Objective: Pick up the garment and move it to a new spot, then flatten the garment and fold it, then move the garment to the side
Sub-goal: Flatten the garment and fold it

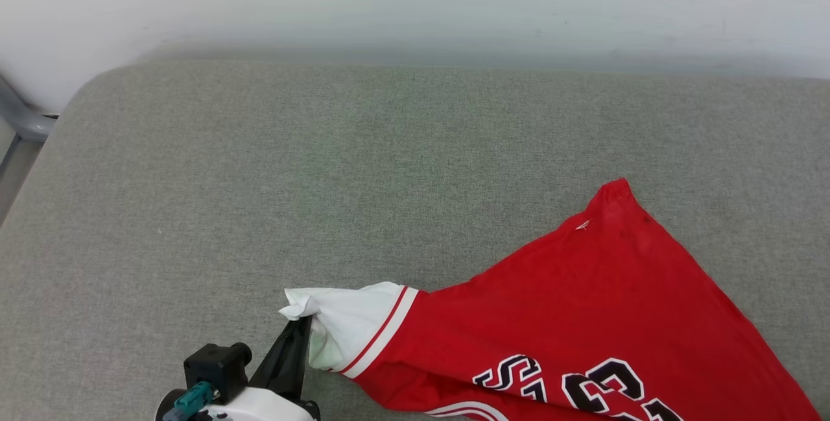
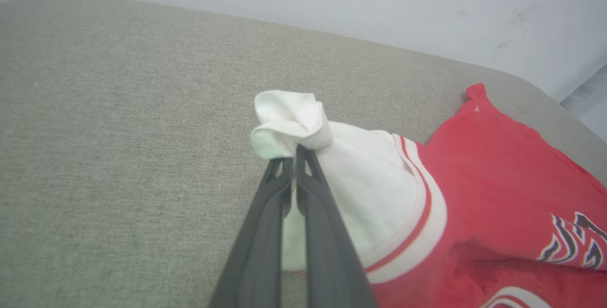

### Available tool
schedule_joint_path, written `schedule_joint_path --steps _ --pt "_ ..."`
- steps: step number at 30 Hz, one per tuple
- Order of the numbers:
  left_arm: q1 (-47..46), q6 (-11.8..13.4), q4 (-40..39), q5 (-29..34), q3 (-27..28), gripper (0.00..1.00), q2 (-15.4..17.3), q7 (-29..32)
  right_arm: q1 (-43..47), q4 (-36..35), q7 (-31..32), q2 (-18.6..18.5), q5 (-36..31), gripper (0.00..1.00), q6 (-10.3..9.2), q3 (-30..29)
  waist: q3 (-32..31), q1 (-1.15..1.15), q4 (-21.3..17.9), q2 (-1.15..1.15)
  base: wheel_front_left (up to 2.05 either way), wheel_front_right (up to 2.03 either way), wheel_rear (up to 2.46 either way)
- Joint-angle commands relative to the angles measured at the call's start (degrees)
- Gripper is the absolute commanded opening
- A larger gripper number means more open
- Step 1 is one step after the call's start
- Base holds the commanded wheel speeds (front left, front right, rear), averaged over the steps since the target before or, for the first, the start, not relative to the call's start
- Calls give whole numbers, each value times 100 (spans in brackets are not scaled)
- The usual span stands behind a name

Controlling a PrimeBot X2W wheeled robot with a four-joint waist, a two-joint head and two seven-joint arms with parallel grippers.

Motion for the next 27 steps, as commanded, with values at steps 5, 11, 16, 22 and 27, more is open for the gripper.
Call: schedule_joint_path --steps 5,11,16,22,27 --pt "5 26 -26 -9 -3 0 39 14 347 -93 -83 560 -253 100 -6 -359 17 1 -13 0 0 0 0" --pt "-28 62 -81 15 -31 0 48 17 -90 -766 -396 527 -583 100 -6 -1090 19 1 1 0 0 0 0" --pt "-162 53 -130 63 -90 0 21 21 -748 -1261 -507 450 -809 100 -6 -1480 151 1 79 0 0 0 0" --pt "-396 -4 -167 150 -196 0 -47 44 -1797 -1627 -196 355 -1036 100 -6 -1129 370 1 265 0 0 0 0" --pt "-577 -54 -181 205 -289 0 -112 15 -2816 -1626 455 276 -1156 100 -7 -438 601 1 445 0 0 0 0"
